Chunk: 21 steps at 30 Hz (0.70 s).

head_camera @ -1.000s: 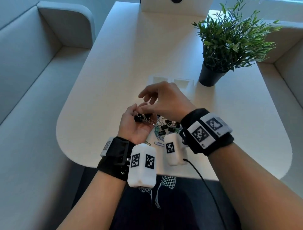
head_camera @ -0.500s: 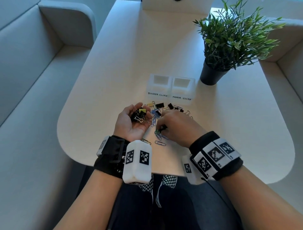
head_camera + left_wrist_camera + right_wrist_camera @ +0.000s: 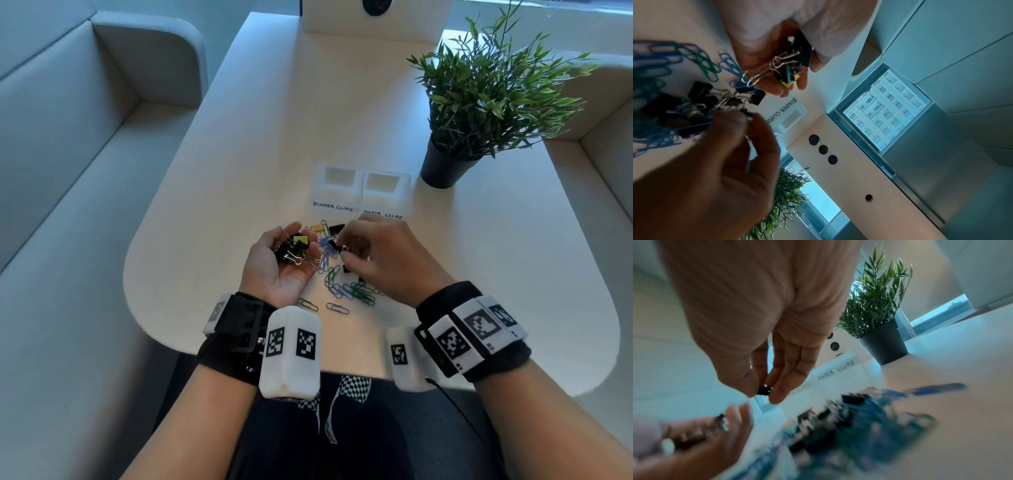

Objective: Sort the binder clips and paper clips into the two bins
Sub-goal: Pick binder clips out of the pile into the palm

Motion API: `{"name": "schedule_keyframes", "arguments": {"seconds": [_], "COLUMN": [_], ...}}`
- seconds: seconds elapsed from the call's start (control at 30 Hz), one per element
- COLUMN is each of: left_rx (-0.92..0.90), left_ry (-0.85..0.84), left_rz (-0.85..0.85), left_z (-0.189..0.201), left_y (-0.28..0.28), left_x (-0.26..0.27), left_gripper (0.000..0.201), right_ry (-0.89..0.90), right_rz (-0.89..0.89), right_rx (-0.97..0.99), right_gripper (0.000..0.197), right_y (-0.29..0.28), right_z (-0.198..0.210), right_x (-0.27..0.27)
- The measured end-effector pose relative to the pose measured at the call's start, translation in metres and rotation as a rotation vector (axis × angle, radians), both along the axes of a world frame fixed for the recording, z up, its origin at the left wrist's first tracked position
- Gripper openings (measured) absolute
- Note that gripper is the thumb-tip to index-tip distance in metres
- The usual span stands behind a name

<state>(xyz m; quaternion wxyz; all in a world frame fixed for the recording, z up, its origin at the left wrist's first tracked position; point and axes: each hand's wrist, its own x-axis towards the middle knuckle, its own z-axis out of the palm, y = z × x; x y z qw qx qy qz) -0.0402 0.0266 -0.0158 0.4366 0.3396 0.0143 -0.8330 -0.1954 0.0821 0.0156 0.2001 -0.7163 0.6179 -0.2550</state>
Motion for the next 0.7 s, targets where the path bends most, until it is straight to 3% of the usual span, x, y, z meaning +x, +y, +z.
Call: {"name": "schedule_keyframes", "arguments": {"seconds": [0.1,0.2,0.37,0.6,0.7], "left_rx": [0.0,-0.043,0.007,-0.218,-0.329], "left_ry": [0.014,0.062,0.037,-0.201,-0.476], "left_rz": [-0.013,-0.094,-0.047,-0.079,-0.076], "left_z": [0.0,0.002,0.013,0.053,0.051], "left_y": [0.001,0.003,-0.014,-0.071,-0.083], "left_x": [-0.007,-0.014,-0.023,-0.053,-0.076], "left_gripper": [0.027,0.03,0.026,0.026,0.023], "right_ry": [-0.095,-0.06,-0.076,-0.033,-0.028], "right_rz": [0.016,0.099,-0.079,-0.245,-0.267], "right_rx": [-0.071,-0.027,-0.176,-0.206,-0.209], "right_gripper": [0.011,0.015,0.021,0.017,0.016], "right_y": [-0.011,-0.019,-0.015,-0.002,0.002], "right_z": [0.013,0.017,0.019,0.014,0.011], "right_x": [0.01,0.022,0.004,-0.03,-0.034]}}
